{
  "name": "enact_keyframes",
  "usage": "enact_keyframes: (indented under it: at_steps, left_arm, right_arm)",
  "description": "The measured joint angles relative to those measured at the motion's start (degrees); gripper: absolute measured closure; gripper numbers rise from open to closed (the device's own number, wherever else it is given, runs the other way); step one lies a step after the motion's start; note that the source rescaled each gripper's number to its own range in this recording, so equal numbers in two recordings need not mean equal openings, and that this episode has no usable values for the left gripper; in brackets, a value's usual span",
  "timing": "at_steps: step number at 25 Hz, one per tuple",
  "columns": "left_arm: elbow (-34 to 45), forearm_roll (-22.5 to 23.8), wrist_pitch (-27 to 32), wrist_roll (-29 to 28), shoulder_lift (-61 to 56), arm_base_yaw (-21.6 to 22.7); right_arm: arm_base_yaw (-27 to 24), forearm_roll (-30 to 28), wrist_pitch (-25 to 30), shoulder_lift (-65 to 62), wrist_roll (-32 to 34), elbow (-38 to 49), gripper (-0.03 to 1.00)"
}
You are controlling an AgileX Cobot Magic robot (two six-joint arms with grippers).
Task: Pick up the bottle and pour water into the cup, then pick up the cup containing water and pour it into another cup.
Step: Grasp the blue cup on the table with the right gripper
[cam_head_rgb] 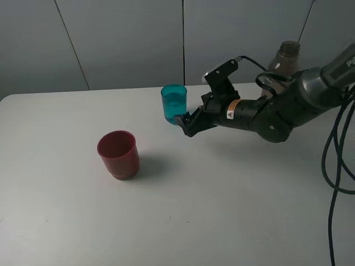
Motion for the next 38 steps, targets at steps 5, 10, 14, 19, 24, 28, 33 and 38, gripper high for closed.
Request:
enact_keyframes:
  at_steps: [5, 10, 14, 19, 24, 28, 33, 38]
  left_arm:
    - [0.0, 0.0, 0.0, 0.0, 0.0, 0.0]
    - [0.0, 0.0, 0.0, 0.0, 0.0, 0.0]
    - [0.0, 0.0, 0.0, 0.0, 0.0, 0.0]
    - [0.0, 0.0, 0.0, 0.0, 0.0, 0.0]
    - [0.0, 0.0, 0.0, 0.0, 0.0, 0.0]
    - [0.0, 0.0, 0.0, 0.0, 0.0, 0.0]
    - [0.0, 0.0, 0.0, 0.0, 0.0, 0.0]
    - [0.0, 0.0, 0.0, 0.0, 0.0, 0.0]
  right_arm:
    - [0.0, 0.0, 0.0, 4.0, 0.0, -4.6, -0.03]
    - [0.0, 0.1, -0.1, 7.3, 0.0, -7.9, -0.03]
    - [0.0, 0.1, 0.0, 9.4, 0.0, -10.4, -0.03]
    - [0.0, -0.4, 0.0, 11.3, 0.0, -12.9, -0.03]
    - [0.0, -1.2, -1.4, 12.8, 0.2, -15.0, -0.03]
    - [0.2, -1.7, -1.6, 14.6, 1.2, -16.6, -0.03]
    - [1.2, -1.7, -2.8, 16.5, 1.3, -18.4, -0.03]
    - [1.2, -1.7, -2.9, 18.2, 1.5, -20.5, -0.03]
